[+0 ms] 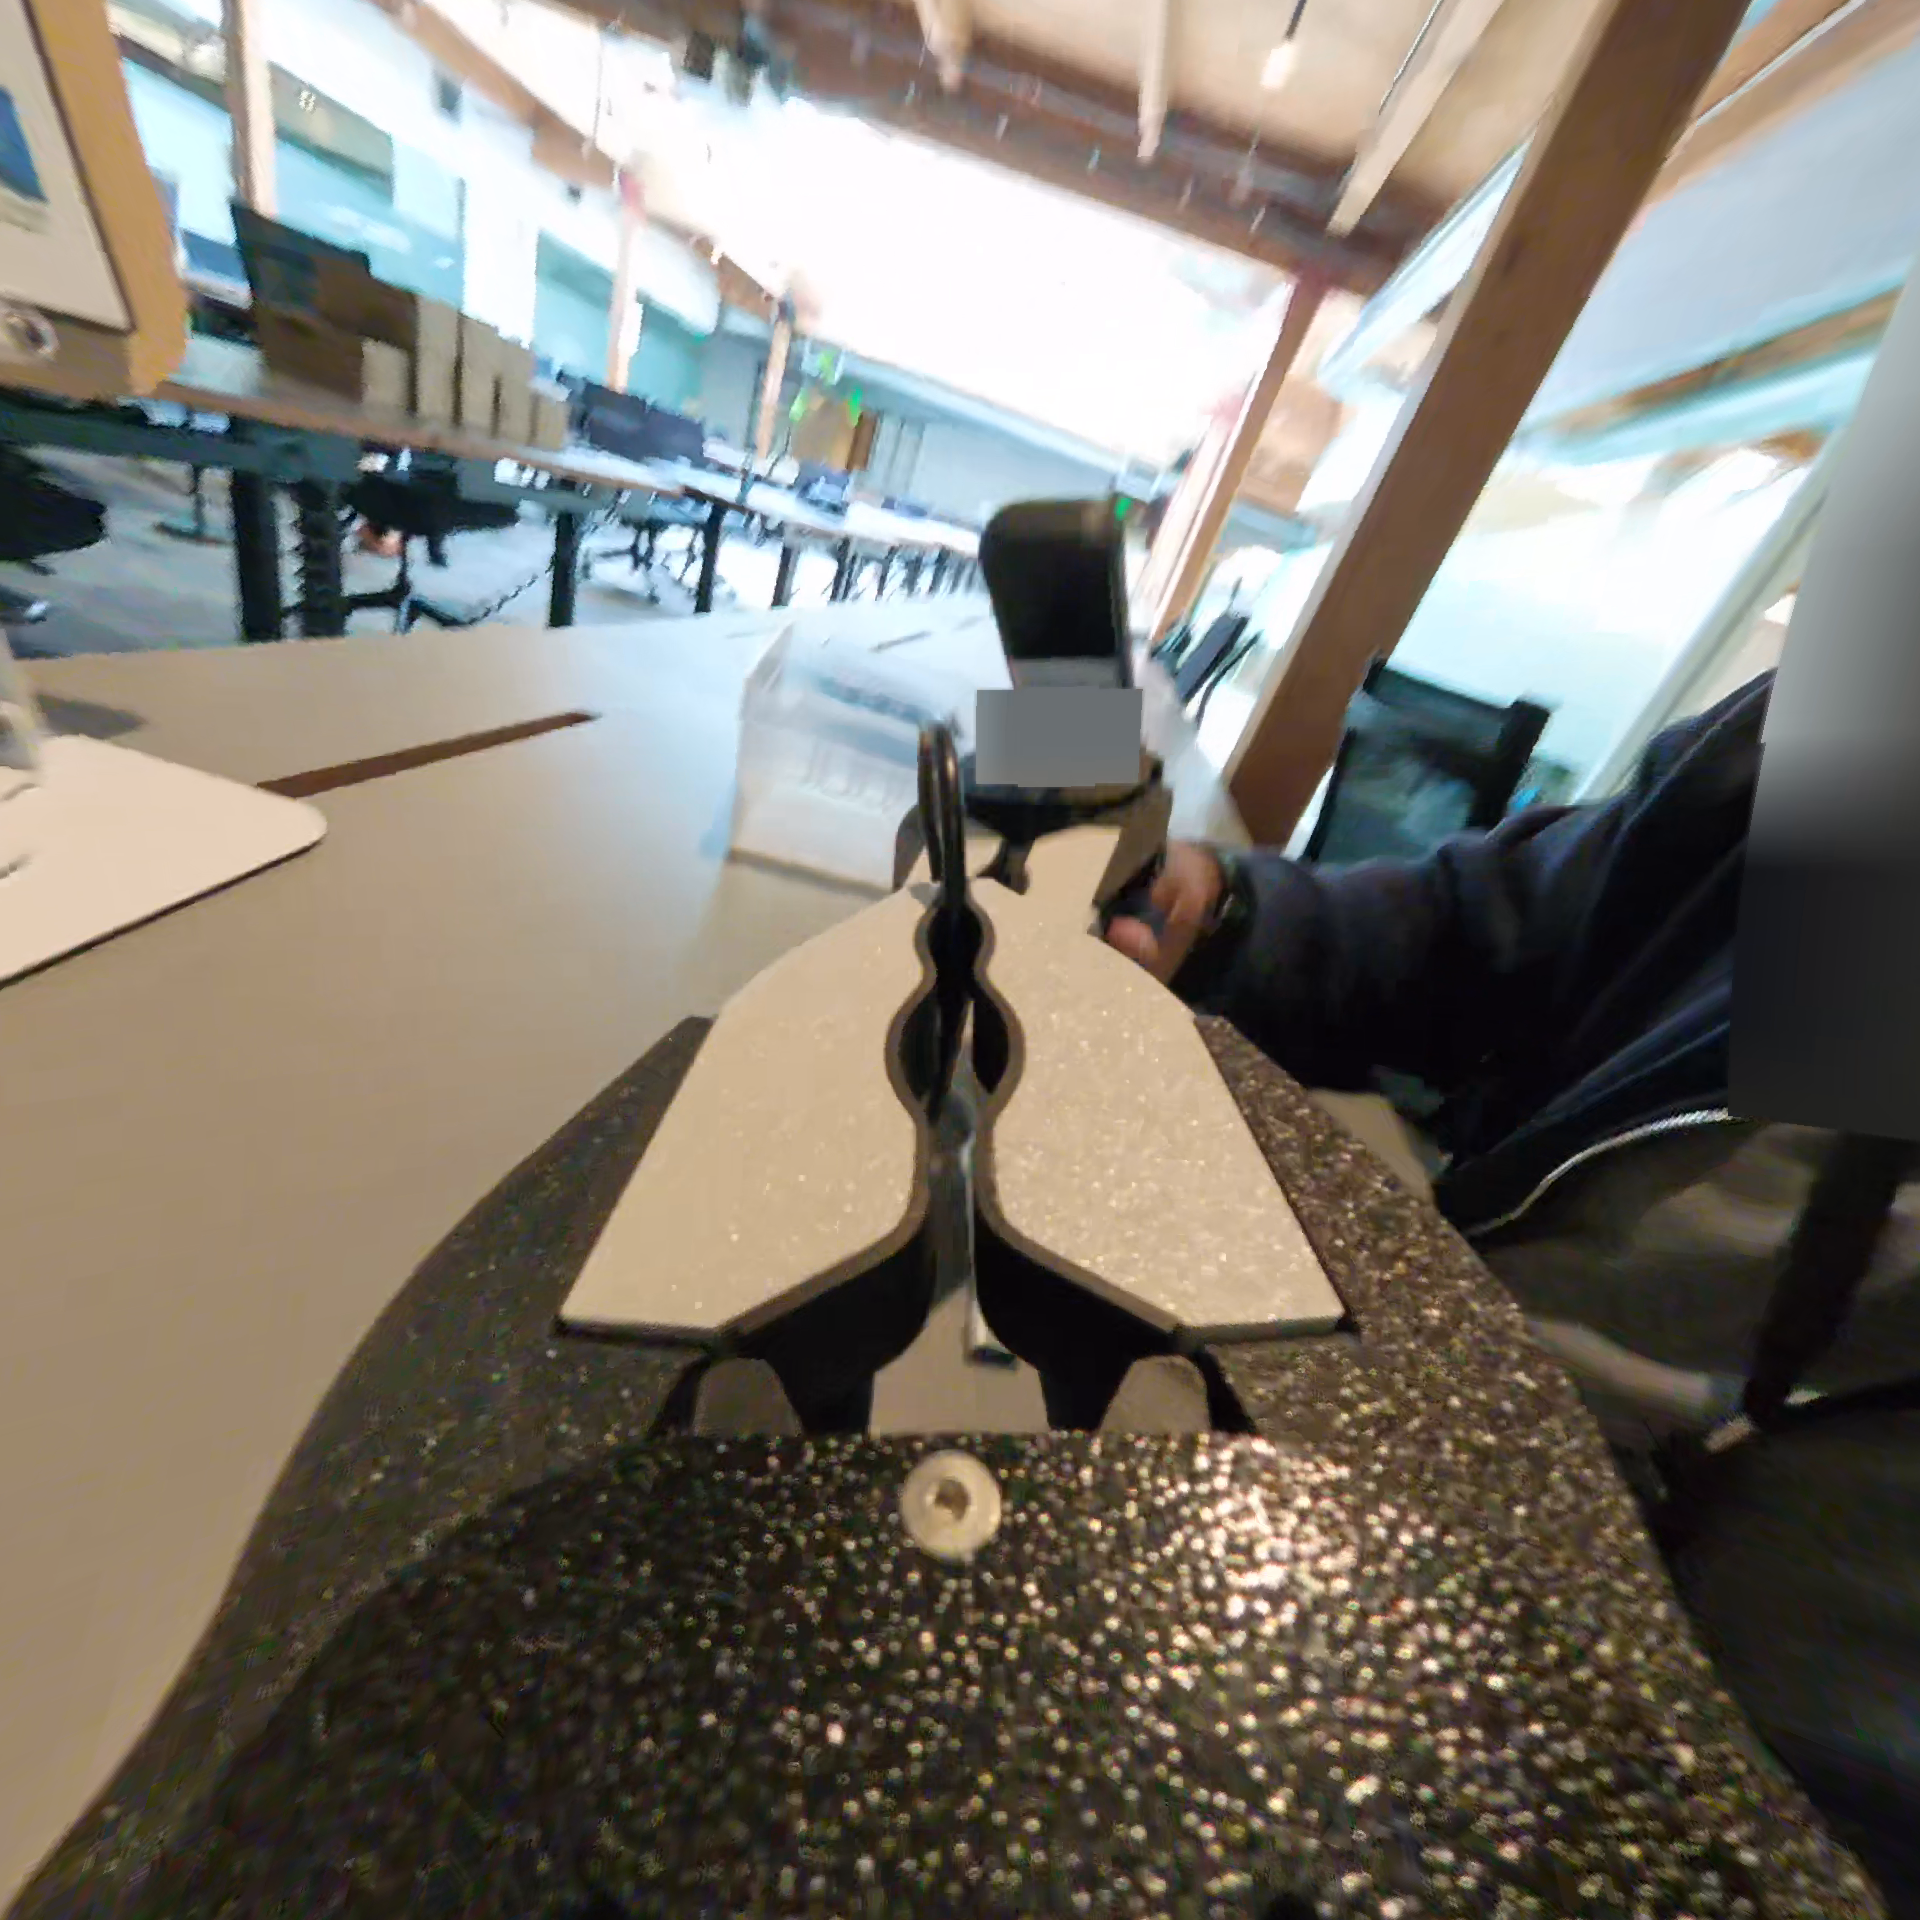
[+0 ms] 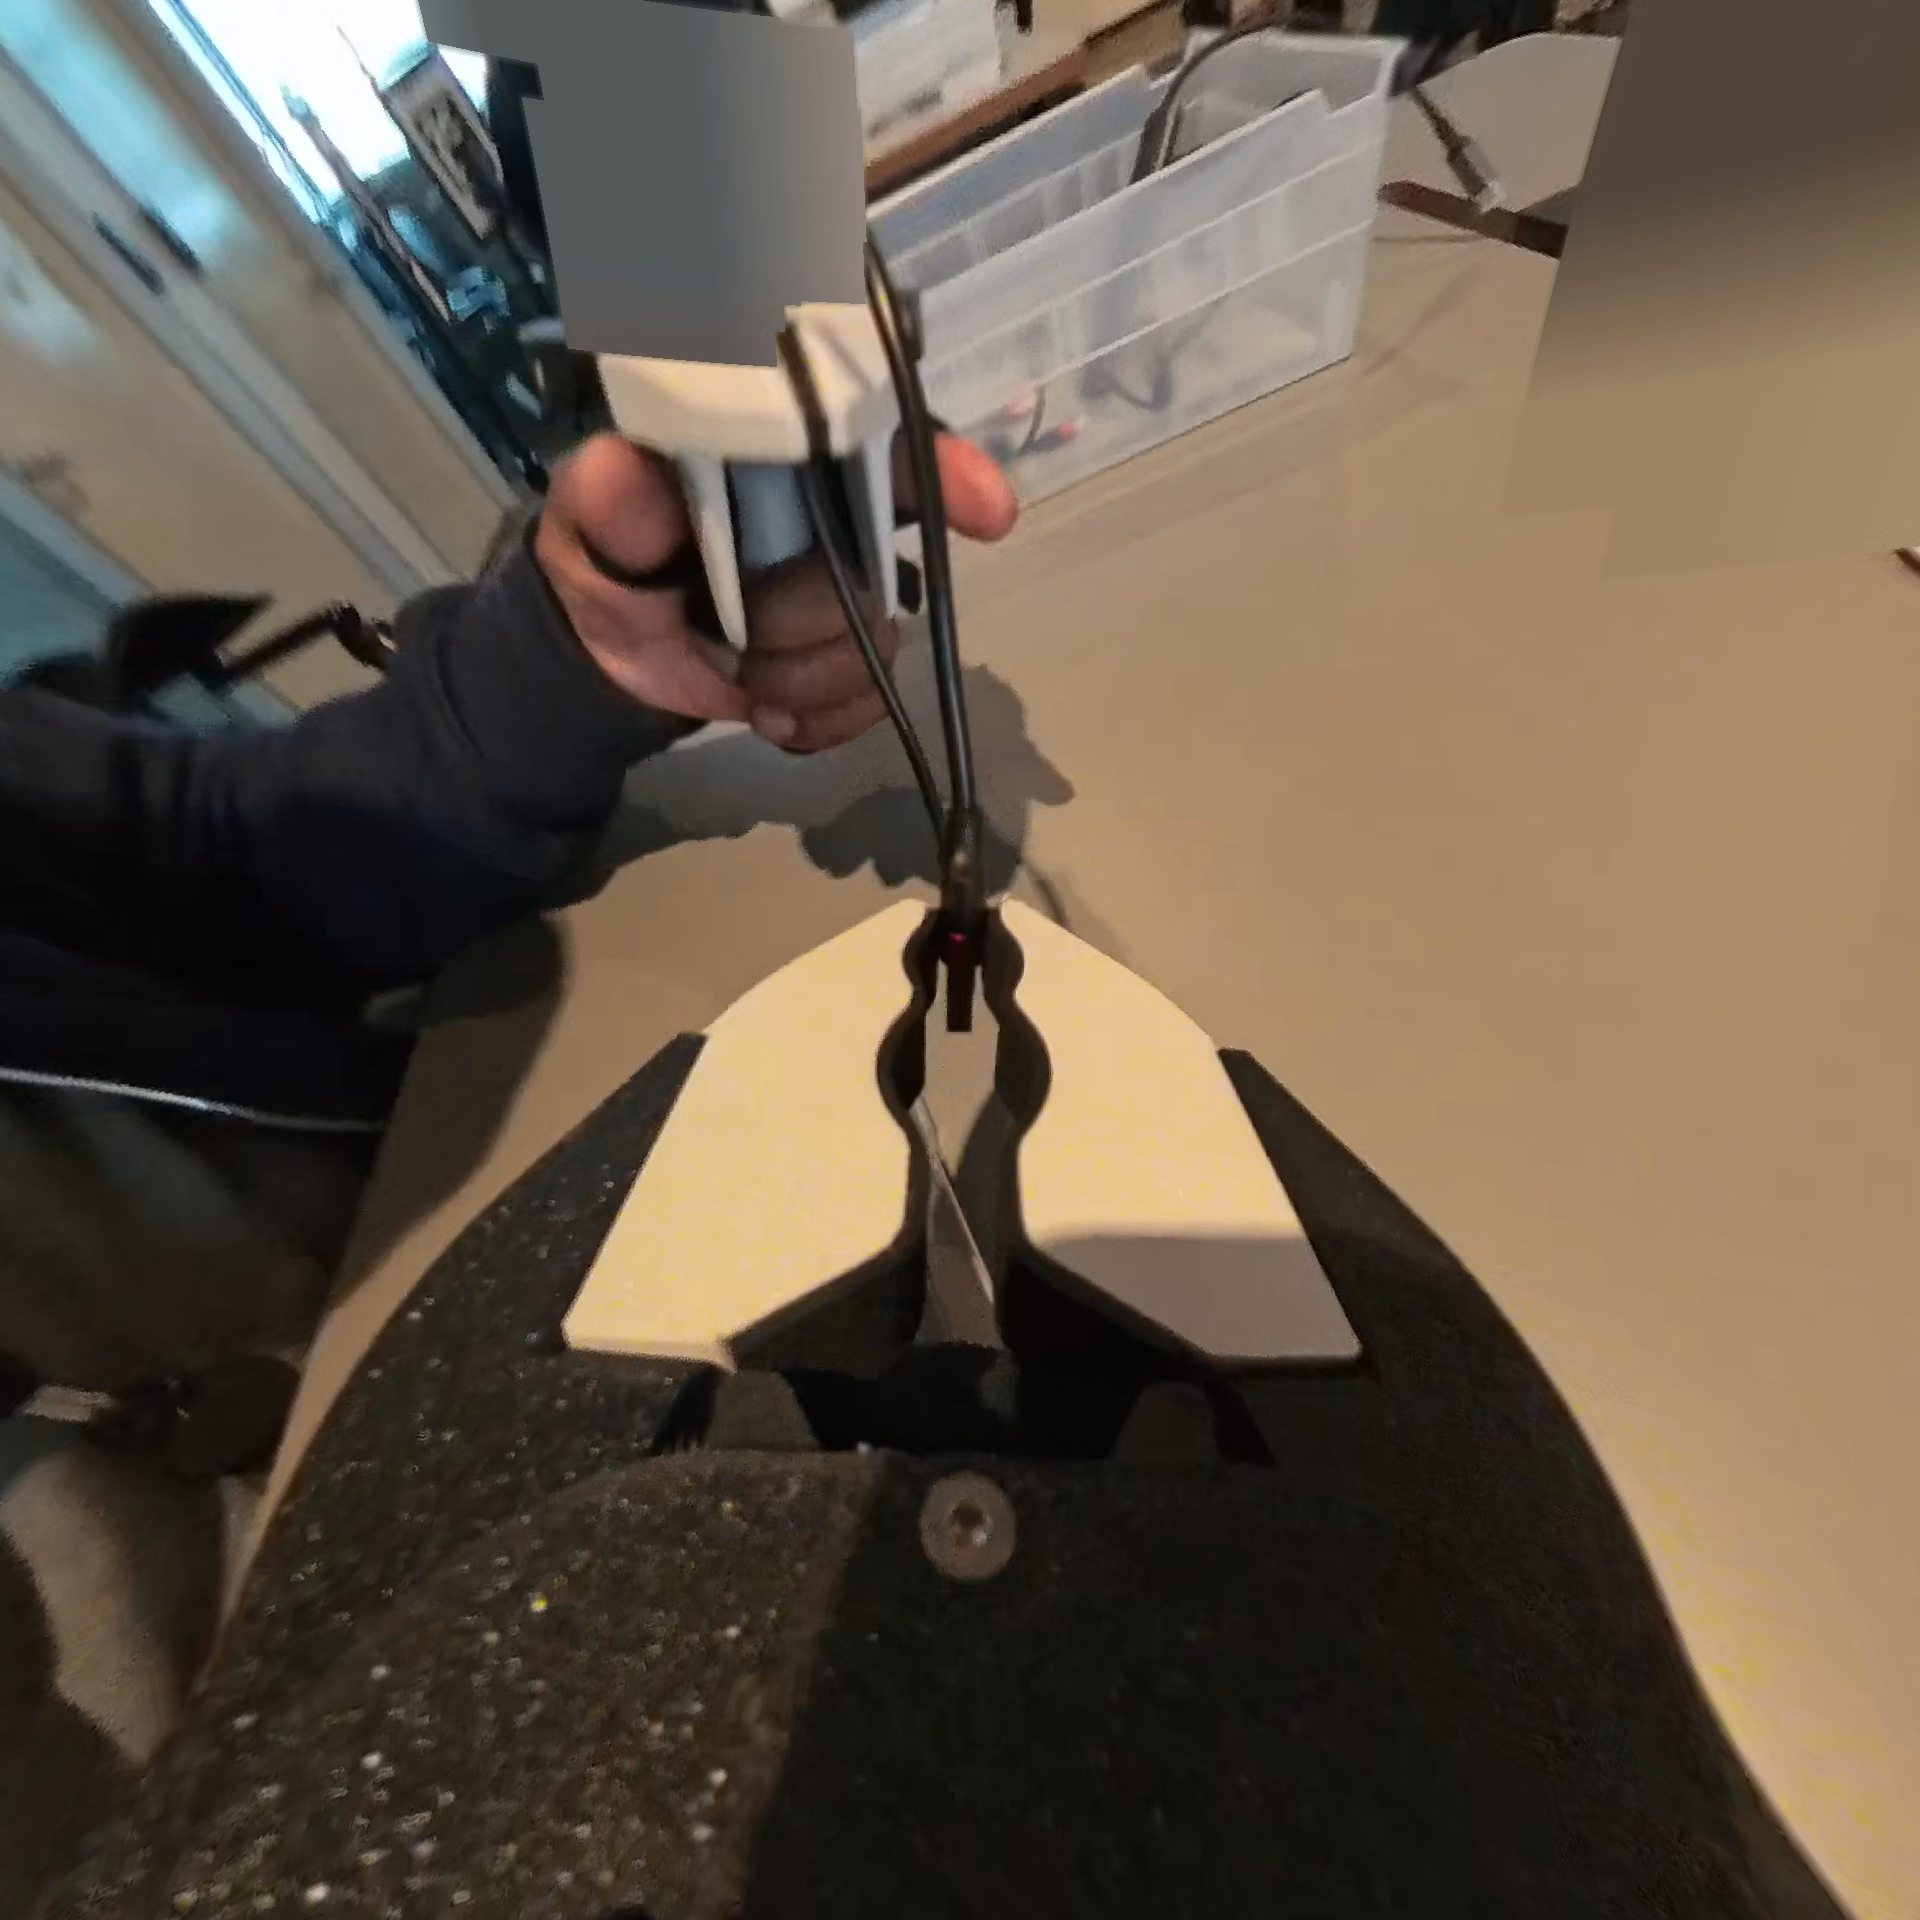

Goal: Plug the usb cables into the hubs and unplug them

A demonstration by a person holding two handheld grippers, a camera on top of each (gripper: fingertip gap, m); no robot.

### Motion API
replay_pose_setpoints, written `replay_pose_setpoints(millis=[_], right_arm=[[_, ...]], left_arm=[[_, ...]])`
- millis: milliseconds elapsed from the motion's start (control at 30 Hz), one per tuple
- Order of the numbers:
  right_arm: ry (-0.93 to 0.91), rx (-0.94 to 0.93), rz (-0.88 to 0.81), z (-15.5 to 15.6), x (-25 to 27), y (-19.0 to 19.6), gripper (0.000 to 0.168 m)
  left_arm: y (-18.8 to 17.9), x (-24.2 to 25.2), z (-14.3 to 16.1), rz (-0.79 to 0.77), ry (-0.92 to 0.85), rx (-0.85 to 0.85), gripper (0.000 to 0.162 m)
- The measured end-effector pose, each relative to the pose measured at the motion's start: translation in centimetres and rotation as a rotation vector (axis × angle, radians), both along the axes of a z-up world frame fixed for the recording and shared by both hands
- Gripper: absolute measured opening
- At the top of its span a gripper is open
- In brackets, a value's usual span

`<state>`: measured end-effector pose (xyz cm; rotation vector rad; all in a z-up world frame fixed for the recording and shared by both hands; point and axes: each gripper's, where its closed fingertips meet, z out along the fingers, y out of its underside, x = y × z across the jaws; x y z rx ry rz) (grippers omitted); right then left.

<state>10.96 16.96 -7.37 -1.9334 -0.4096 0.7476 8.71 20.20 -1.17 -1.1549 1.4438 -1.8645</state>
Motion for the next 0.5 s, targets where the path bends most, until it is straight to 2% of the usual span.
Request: replay_pose_setpoints(millis=[67,167,267,333,367,433,500], right_arm=[[0.070,-0.012,-0.027,0.4,0.7,0.1,0.007],[0.102,-0.012,-0.056,0.7,1.5,0.2,0.007],[0.044,0.007,-0.066,0.7,1.7,0.2,0.007],[-0.020,0.030,-0.070,0.7,1.6,0.2,0.007],[-0.034,0.040,-0.064,0.8,1.4,0.2,0.007],[-0.054,0.052,-0.051,0.9,0.9,0.1,0.007],[-0.082,0.058,-0.037,0.8,0.6,-0.1,0.008]], left_arm=[[0.8,0.4,-1.3,0.063,0.094,0.069,0.055],[1.7,0.7,-2.4,0.137,0.138,0.169,0.057],[2.0,1.1,-1.9,0.173,0.085,0.172,0.054],[0.5,0.7,-1.1,0.090,-0.001,0.152,0.032],[-0.4,0.6,-0.9,0.031,-0.024,0.120,0.028],[-1.7,1.0,-1.3,-0.039,-0.005,0.056,0.027],[-2.5,1.6,-2.4,-0.061,0.028,0.069,0.027]])
